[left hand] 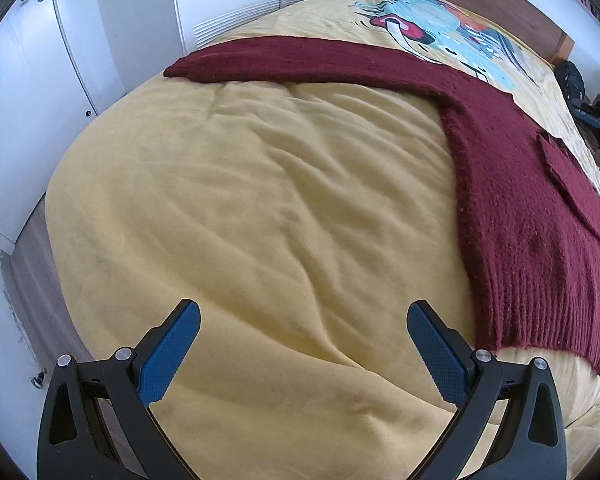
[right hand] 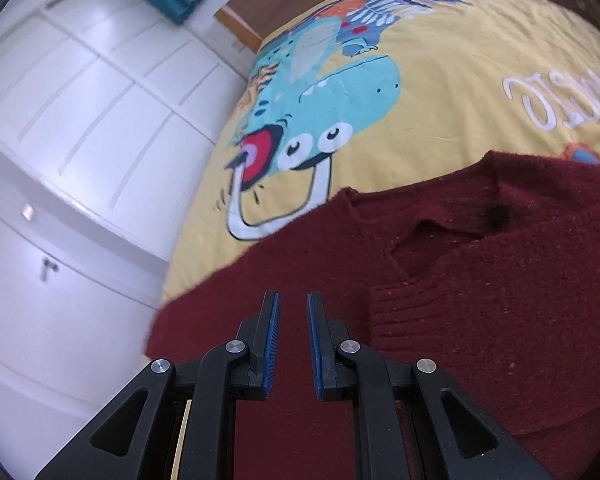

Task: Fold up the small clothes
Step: 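Lay the sleeve across the sweater body and open the right gripper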

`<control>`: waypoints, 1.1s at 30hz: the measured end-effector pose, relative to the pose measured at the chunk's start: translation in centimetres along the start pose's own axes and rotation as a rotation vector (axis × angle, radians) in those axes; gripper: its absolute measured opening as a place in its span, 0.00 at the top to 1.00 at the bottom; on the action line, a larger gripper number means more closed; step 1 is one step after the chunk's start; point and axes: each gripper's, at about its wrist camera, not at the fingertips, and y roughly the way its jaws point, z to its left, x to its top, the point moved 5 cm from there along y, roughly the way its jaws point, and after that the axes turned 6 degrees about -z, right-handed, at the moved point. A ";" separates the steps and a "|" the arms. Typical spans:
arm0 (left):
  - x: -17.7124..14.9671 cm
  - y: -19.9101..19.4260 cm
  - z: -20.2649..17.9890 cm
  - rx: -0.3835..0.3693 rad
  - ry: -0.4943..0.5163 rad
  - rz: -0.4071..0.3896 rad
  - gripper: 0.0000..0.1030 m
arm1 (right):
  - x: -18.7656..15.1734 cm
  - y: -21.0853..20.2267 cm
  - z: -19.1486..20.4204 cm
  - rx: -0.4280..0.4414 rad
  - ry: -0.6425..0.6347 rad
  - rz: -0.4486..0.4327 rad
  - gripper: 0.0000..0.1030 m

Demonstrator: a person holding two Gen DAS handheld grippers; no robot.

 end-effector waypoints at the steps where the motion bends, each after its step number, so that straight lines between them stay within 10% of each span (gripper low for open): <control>1: 0.0 0.1 0.1 0.001 -0.001 -0.001 0.01 | -0.3 0.1 0.1 -0.025 -0.041 0.010 0.83; 22: -0.8 1.7 1.6 0.005 -0.049 0.047 0.01 | -9.5 3.4 -4.5 -0.399 -0.573 0.213 0.55; 27: -0.8 1.9 2.0 0.009 -0.060 0.053 0.01 | -8.0 3.6 -5.8 -0.391 -0.464 0.196 0.87; 33: -1.0 2.2 2.0 0.006 -0.059 0.060 0.01 | -5.3 2.6 -5.2 -0.291 -0.300 0.130 0.90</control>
